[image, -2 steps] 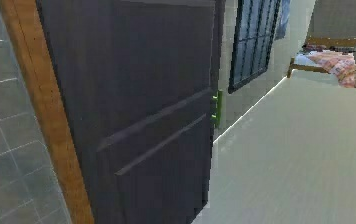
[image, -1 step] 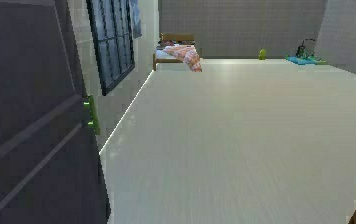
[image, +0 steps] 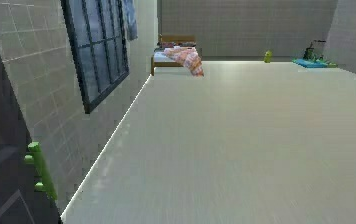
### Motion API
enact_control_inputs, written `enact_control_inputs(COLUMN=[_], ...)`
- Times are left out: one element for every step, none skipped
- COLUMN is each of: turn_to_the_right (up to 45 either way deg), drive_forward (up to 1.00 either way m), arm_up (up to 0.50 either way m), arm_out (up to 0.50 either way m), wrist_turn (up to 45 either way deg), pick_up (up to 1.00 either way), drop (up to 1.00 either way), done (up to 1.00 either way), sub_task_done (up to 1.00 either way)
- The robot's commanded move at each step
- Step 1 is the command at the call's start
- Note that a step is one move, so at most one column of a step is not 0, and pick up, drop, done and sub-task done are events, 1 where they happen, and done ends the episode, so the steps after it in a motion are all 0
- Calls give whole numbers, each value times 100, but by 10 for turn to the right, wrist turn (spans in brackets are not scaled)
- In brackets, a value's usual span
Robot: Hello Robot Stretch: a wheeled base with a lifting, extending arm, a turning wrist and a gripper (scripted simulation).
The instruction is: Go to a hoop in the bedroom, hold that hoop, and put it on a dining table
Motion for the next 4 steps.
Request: enact_control_inputs(turn_to_the_right=[450,0,450,30], drive_forward=[0,30,0,0], arm_up=[0,0,0,0], arm_out=[0,0,0,0], wrist_turn=[0,0,0,0], pick_up=[0,0,0,0], drop=[0,0,0,0], done=[0,0,0,0], sub_task_done=[0,0,0,0])
